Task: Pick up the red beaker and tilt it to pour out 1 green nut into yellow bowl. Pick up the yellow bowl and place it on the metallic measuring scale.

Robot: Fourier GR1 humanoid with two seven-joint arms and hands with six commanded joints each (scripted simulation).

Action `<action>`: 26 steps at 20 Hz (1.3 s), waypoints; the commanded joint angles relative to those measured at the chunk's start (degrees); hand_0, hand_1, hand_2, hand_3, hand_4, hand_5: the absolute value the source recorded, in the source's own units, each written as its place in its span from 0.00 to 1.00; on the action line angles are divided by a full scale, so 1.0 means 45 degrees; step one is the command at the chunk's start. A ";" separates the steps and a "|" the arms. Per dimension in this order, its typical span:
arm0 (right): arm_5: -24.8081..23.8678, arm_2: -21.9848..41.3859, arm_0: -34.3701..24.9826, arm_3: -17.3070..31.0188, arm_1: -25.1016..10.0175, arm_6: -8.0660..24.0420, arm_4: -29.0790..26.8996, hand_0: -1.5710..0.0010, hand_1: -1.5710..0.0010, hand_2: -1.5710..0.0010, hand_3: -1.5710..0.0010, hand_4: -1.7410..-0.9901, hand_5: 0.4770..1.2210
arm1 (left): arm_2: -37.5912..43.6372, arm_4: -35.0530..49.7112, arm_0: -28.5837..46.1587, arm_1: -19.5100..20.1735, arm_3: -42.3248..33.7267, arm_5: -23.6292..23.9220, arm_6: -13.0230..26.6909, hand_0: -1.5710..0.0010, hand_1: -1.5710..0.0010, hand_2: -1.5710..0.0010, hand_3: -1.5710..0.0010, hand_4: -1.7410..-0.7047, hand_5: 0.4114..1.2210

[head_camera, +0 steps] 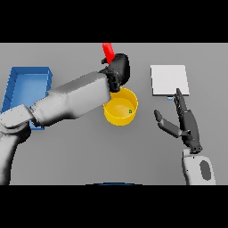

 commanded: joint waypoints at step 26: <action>0.0474 0.0358 -0.0244 0.0175 -0.0145 -0.0764 -0.0001 1.00 1.00 1.00 1.00 0.62 0.23 | 0.8405 1.0180 -0.1301 0.5239 0.6963 0.5482 0.3012 0.00 0.00 0.00 0.11 0.01 1.00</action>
